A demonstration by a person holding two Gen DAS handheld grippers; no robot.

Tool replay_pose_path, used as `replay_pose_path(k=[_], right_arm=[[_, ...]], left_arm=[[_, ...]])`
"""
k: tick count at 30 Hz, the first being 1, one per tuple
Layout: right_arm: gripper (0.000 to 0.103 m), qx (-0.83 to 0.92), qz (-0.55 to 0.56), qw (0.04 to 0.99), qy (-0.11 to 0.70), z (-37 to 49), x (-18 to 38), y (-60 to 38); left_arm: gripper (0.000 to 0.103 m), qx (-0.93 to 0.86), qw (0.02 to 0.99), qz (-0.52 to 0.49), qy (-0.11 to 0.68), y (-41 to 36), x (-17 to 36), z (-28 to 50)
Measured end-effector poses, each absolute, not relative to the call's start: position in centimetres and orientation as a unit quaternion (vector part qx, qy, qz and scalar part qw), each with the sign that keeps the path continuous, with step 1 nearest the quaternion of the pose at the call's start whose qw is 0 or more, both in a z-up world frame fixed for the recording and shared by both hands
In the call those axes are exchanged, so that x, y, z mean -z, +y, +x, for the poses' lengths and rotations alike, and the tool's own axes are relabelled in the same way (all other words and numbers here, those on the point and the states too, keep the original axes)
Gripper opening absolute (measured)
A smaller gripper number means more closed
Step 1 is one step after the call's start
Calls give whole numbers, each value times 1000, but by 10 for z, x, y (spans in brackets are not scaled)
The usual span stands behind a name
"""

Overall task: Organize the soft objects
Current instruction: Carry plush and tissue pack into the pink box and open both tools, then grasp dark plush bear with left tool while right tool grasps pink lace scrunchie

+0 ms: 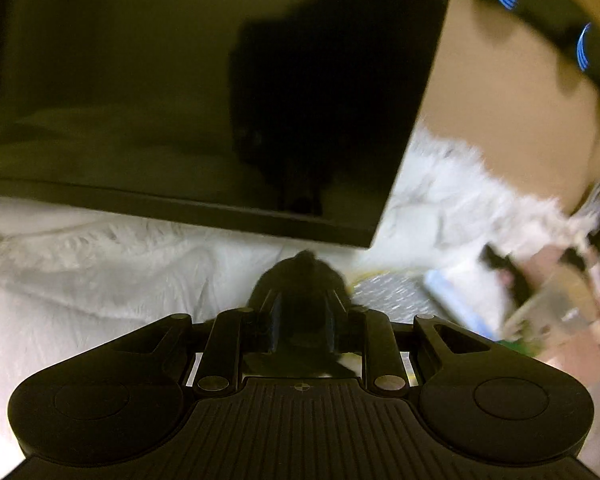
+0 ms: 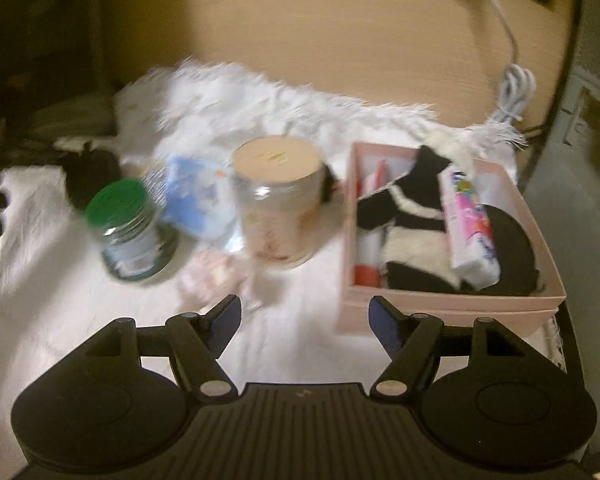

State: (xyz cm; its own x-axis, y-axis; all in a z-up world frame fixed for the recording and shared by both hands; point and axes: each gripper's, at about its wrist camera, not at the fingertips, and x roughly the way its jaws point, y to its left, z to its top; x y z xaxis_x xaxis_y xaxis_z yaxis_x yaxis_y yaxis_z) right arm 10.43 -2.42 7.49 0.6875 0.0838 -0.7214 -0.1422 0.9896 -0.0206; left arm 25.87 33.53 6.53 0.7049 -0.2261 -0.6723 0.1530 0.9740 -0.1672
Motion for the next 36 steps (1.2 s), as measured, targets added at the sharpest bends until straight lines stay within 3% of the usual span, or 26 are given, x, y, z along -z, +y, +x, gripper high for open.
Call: replay_pose_path(k=[7, 15, 21, 25, 31, 36], right_arm=[[71, -79, -67, 903, 416, 88, -67, 7], [71, -82, -66, 898, 427, 86, -59, 20], [71, -92, -62, 896, 430, 85, -57, 26], [71, -98, -56, 893, 436, 83, -52, 24], [71, -85, -40, 898, 430, 83, -50, 13], [71, -89, -18, 897, 432, 84, -47, 3]], left_arm=[[30, 140, 917, -12, 374, 326, -64, 280], [29, 200, 876, -100, 427, 343, -69, 291], [29, 189, 889, -56, 414, 333, -70, 283], [29, 240, 865, -107, 427, 327, -68, 284], [28, 201, 884, -86, 414, 316, -69, 288], [28, 288, 830, -110, 465, 303, -60, 287]])
